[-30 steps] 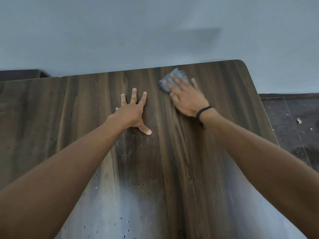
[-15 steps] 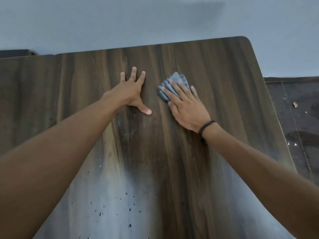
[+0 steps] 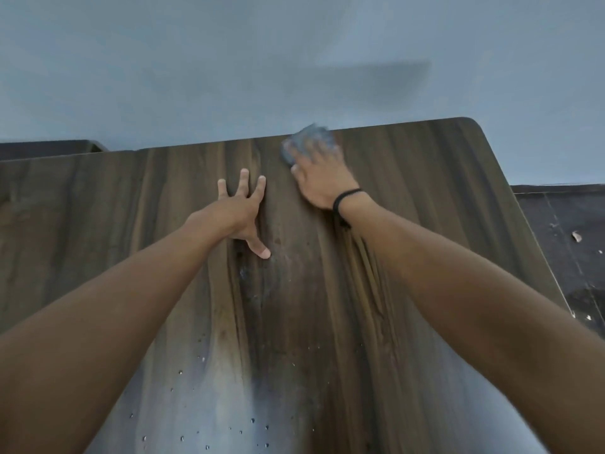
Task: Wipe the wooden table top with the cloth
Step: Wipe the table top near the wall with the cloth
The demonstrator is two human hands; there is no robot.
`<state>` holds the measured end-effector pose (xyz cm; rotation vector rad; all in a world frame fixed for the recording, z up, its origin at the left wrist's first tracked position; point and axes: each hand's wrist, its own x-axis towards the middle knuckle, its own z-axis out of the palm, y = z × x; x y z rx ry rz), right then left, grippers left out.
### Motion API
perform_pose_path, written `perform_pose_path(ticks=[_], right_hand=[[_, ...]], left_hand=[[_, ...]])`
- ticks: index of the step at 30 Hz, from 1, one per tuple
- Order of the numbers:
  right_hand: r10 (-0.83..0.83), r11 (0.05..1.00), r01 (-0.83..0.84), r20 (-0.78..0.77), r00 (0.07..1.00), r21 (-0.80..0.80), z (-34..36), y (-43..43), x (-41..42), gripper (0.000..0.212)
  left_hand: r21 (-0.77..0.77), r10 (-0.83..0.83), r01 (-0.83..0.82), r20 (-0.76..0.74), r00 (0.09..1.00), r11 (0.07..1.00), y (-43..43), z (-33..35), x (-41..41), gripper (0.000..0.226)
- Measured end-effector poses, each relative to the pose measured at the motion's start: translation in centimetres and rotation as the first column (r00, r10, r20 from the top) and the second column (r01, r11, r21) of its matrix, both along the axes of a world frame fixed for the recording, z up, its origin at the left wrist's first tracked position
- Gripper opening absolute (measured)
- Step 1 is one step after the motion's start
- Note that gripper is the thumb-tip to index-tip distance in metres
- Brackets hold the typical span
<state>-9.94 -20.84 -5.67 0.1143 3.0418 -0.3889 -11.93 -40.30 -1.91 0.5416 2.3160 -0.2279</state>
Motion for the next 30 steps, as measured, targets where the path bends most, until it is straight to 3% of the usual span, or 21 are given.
perform_pose_path(ticks=[1,2,4,5,9,12,13,15,17,20,21,24,25,28,29,30], right_hand=[[0.106,0.994,-0.106,0.008,0.994,0.003,-0.1,0.0,0.1,0.055],[0.111,0.994,-0.111,0.015,0.994,-0.013,0.1,0.9,-0.3,0.054],[-0.140,0.987,0.142,0.033,0.990,-0.073,0.6,2.7,-1.5,0.055],[-0.190,0.979,0.192,0.035,0.981,-0.064,0.6,2.5,-1.4,0.055],[0.106,0.994,-0.106,0.007,0.994,0.021,-0.2,2.1,1.7,0.055],[-0.239,0.969,0.241,0.050,0.970,-0.056,1.3,4.5,1.3,0.056],[-0.245,0.968,0.246,0.021,0.969,-0.043,0.9,3.3,2.1,0.056],[0.050,0.998,-0.049,-0.040,0.998,0.038,-0.7,-0.7,6.8,0.056],[0.201,0.979,-0.200,-0.027,0.979,0.028,-1.1,0.3,10.0,0.054],[-0.224,0.974,0.224,0.004,0.975,-0.038,-0.1,3.7,9.1,0.054],[-0.252,0.968,0.252,-0.018,0.968,-0.026,-0.4,2.8,9.6,0.055],[0.170,0.984,-0.166,-0.067,0.983,0.059,-1.6,-0.6,14.0,0.055],[0.213,0.976,-0.210,-0.051,0.976,0.058,-1.4,0.6,14.1,0.054],[-0.176,0.984,0.177,0.010,0.984,-0.019,0.2,2.6,12.5,0.055],[-0.162,0.987,0.162,-0.026,0.986,0.000,-0.4,1.2,13.5,0.055],[0.001,0.999,0.001,-0.053,0.999,0.041,-0.7,-1.2,15.6,0.055]], left_hand=[[0.008,-0.005,0.005,-0.001,1.000,1.000,0.0,0.1,0.1,0.156],[0.017,0.000,0.000,0.000,1.000,1.000,0.0,0.2,0.2,0.156],[0.022,0.020,-0.020,0.003,1.000,1.000,-0.2,0.3,0.3,0.155],[0.020,0.023,-0.023,0.002,1.000,1.000,-0.3,0.2,0.2,0.156],[0.052,0.003,-0.002,-0.011,1.000,0.999,-0.5,-0.1,0.1,0.155],[0.042,0.015,-0.015,-0.010,1.000,0.999,-0.6,-0.1,0.1,0.156],[0.044,0.012,-0.012,-0.010,1.000,0.999,-0.6,-0.1,0.0,0.156],[0.065,0.005,-0.003,-0.018,1.000,0.998,-0.7,-0.3,-0.1,0.157],[0.083,0.004,-0.002,-0.023,1.000,0.997,-0.9,-0.3,-0.1,0.157],[0.096,0.024,-0.023,-0.015,1.000,0.995,-1.0,-0.3,0.0,0.157],[0.099,0.030,-0.028,-0.016,0.999,0.995,-1.0,-0.4,0.0,0.157],[0.122,0.018,-0.013,-0.038,0.999,0.992,-1.3,-0.6,0.0,0.154],[0.126,0.009,-0.003,-0.044,0.999,0.992,-1.5,-0.6,0.2,0.151],[0.106,-0.015,0.018,-0.032,0.999,0.994,-1.9,-1.0,1.1,0.148],[0.095,-0.006,0.008,-0.015,1.000,0.995,-2.0,-1.2,1.5,0.151],[0.088,-0.006,0.006,-0.009,1.000,0.996,-2.0,-1.5,1.8,0.154]])
